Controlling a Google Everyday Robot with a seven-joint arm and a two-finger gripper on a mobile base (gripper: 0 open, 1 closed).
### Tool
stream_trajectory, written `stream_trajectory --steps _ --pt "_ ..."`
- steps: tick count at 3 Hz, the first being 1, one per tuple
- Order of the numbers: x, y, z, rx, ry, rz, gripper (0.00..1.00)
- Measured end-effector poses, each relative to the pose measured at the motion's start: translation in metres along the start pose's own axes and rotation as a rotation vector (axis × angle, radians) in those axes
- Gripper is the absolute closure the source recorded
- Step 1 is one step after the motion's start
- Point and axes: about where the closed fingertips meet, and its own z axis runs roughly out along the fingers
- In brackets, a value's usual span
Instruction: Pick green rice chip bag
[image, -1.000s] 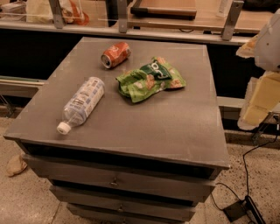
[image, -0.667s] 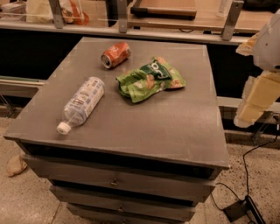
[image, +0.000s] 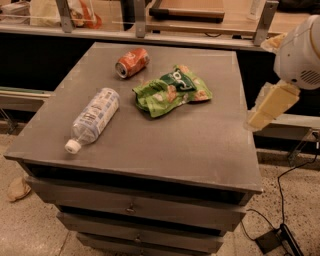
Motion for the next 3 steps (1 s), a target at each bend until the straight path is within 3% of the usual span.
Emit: stream_trajectory --steps 1,2,3 --pt "-0.011 -0.026 0.02 0.075 -0.106 0.031 0.0" --pt "-0.014 -0.051 0.045 0.109 -0.164 0.095 0.0" --pt "-0.02 -0.075 0.086 0.099 -0.203 0.168 0.0"
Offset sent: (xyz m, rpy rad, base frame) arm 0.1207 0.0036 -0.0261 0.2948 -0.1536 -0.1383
